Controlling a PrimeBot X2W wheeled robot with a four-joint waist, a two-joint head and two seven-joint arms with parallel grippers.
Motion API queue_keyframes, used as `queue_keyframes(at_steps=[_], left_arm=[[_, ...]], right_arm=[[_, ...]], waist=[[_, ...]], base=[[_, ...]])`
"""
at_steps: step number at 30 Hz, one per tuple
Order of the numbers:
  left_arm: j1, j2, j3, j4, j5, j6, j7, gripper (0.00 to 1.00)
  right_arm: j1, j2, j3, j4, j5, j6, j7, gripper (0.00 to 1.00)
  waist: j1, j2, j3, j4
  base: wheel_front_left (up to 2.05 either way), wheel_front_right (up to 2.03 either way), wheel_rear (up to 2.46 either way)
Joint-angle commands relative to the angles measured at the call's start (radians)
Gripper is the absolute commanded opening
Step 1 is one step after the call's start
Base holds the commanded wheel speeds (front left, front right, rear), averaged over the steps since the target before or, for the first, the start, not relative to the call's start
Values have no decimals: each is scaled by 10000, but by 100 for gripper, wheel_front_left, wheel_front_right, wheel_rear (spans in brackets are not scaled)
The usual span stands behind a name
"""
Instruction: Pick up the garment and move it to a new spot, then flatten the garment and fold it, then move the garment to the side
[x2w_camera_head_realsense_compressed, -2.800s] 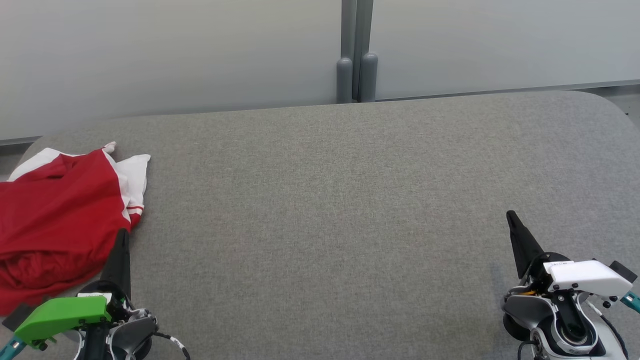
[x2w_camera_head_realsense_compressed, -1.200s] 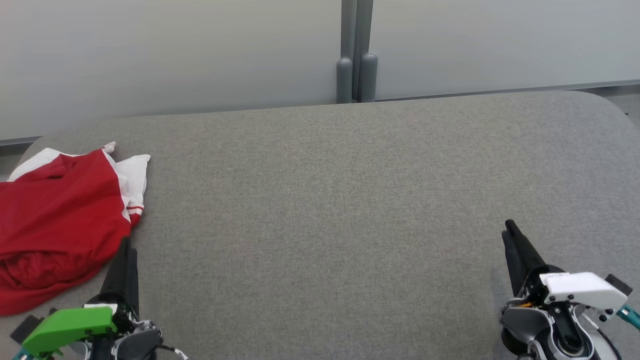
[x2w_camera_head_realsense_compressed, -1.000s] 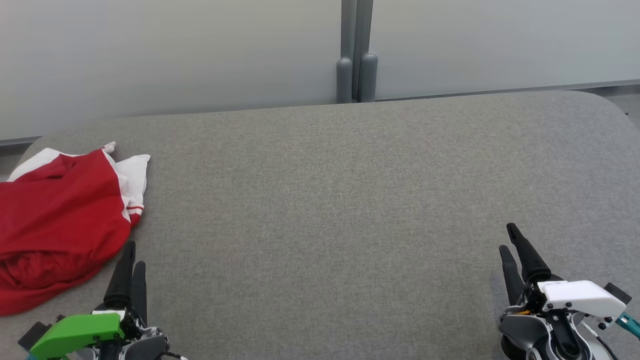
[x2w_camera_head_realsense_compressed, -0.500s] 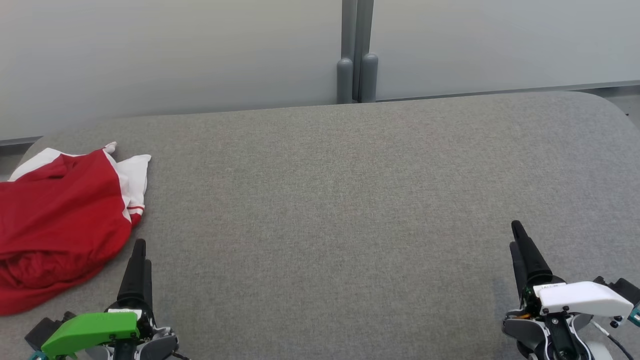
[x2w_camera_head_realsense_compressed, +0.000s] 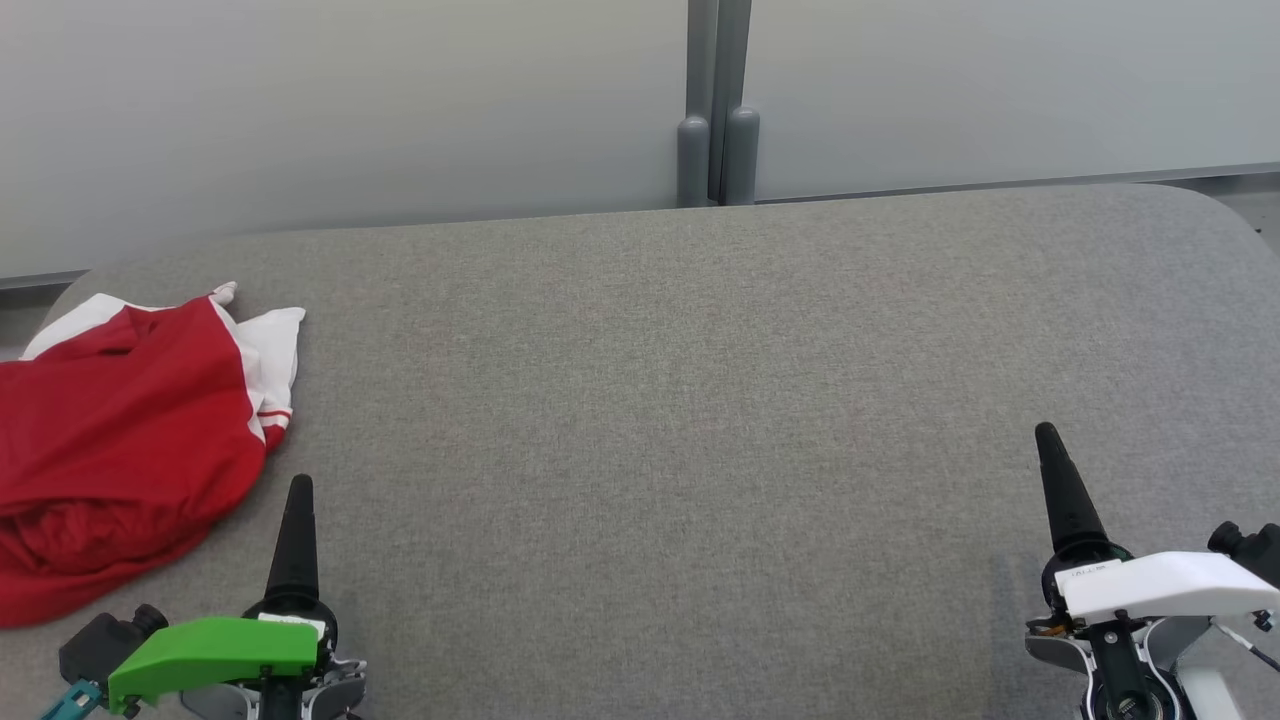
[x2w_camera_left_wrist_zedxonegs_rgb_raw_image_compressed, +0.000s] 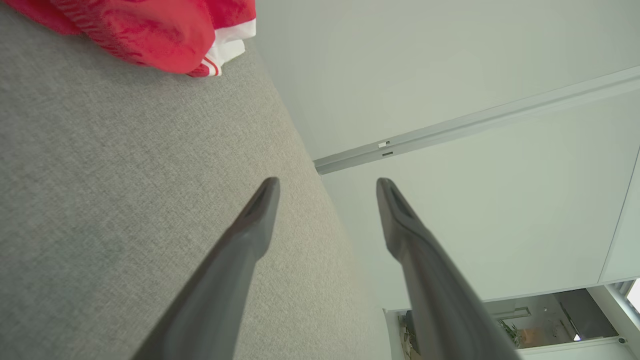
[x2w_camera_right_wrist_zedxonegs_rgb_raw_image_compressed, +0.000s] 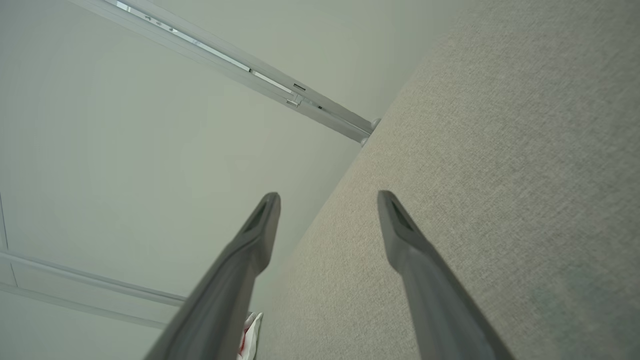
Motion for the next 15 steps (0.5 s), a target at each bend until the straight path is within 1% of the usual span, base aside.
queue_keyframes(at_steps=[1,2,15], left_arm=[[-107,76,-29,-168,541,5,-129,100],[-107,76,-29,-168,541,5,-129,100],[-133,182,-252,-51,3112,-18,-604,100]], right_arm=[[-60,-135,-45,-251,-581,3,-118,100],[-60,-135,-45,-251,-581,3,-118,100],[50,-459,21,-442,-3341,4,-534,100]], waist=[[0,22,1,6],[0,22,1,6],[0,30,-7,40]], base=[[0,0,0],[0,0,0],[0,0,0]])
